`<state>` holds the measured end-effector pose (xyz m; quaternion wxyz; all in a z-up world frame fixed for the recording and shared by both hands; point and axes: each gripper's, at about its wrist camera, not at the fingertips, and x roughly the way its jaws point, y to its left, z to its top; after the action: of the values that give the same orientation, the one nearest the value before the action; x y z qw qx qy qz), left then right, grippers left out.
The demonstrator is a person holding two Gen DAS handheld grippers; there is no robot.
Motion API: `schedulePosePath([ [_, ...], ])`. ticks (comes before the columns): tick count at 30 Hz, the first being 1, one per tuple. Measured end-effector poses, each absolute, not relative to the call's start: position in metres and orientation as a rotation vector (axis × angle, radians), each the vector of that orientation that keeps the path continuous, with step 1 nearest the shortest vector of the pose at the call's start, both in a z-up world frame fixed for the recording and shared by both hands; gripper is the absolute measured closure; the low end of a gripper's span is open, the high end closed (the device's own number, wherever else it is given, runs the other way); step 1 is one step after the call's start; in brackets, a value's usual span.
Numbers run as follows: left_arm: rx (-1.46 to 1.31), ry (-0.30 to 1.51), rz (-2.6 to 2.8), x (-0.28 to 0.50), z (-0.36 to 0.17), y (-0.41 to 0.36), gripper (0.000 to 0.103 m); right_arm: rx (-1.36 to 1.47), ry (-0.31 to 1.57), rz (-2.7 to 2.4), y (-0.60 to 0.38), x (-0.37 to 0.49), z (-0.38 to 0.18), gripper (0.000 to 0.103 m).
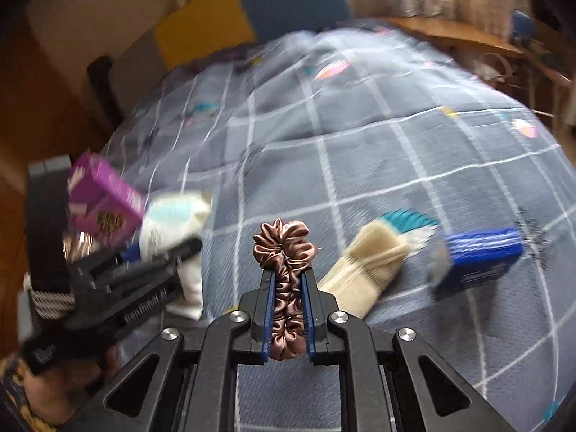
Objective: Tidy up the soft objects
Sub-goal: 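Lift the brown scrunchie with the right tool while the left tool grasps the white wipes pack, then carry the white wipes pack into the gold tray with the left tool and release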
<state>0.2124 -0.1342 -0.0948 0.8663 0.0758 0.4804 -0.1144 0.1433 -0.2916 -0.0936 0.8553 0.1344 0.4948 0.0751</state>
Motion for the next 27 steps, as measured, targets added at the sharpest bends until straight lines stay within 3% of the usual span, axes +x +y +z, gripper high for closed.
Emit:
schedulePosePath([
  [9, 0.127, 0.884, -0.205, 0.231, -0.014, -0.118, 0.059, 0.182, 1.25, 0.162, -0.272, 0.151, -0.136, 0.089],
  [18, 0.057, 0.734, -0.034, 0.261, 0.076, 0.002, 0.059, 0.097, 1.264, 0.145, -0.263, 0.154, -0.143, 0.088],
  [27, -0.026, 0.709, 0.167, 0.222, 0.063, 0.152, 0.059, 0.005, 1.243, 0.14, -0.25, 0.151, -0.142, 0.088],
])
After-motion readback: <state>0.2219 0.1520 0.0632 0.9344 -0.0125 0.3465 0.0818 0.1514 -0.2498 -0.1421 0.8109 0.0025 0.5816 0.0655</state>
